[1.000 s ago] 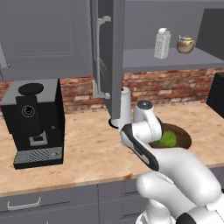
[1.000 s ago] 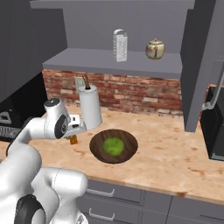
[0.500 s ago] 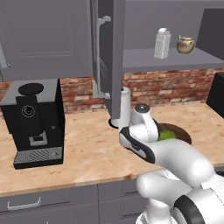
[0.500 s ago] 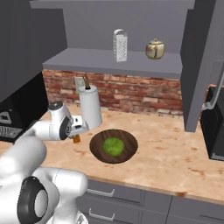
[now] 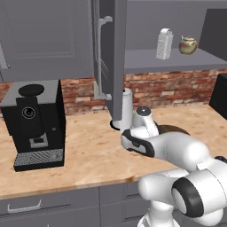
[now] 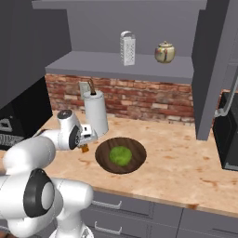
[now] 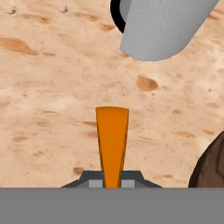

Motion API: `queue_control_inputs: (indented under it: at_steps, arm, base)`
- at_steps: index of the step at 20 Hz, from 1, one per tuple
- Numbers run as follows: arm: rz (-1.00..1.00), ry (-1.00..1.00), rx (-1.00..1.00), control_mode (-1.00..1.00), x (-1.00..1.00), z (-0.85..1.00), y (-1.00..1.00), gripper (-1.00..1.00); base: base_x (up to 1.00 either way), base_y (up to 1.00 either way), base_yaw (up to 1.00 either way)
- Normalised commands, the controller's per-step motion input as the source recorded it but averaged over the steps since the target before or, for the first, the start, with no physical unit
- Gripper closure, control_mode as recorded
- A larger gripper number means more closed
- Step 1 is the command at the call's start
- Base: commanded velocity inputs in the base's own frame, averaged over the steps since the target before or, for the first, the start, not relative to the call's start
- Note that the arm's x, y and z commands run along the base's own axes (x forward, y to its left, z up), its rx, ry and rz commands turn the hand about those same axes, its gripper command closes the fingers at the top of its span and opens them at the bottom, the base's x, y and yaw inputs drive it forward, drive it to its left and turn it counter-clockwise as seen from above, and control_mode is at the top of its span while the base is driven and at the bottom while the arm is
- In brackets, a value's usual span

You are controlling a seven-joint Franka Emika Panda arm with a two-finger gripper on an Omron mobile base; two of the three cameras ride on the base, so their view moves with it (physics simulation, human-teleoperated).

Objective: Pick the cheese from the fridge and the cheese grater from the cabinet and place them next to the salad bowl.

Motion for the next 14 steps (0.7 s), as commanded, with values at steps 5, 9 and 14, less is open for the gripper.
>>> queue_control_inputs:
  at_steps: [5, 9, 14]
  arm:
    - [0.0, 0.0, 0.0, -1.0, 0.0, -0.22, -0.07, 1.0]
    - [0.0, -0.02, 0.0, -1.0, 0.0, -0.16, -0.02, 1.0]
    - [0.0, -0.02, 0.0, -1.0, 0.0, -0.2, 0.0, 1.0]
  base:
    - [0.0, 0.0, 0.0]
    - [0.0, 0.0, 0.0]
    - [0.0, 0.0, 0.0]
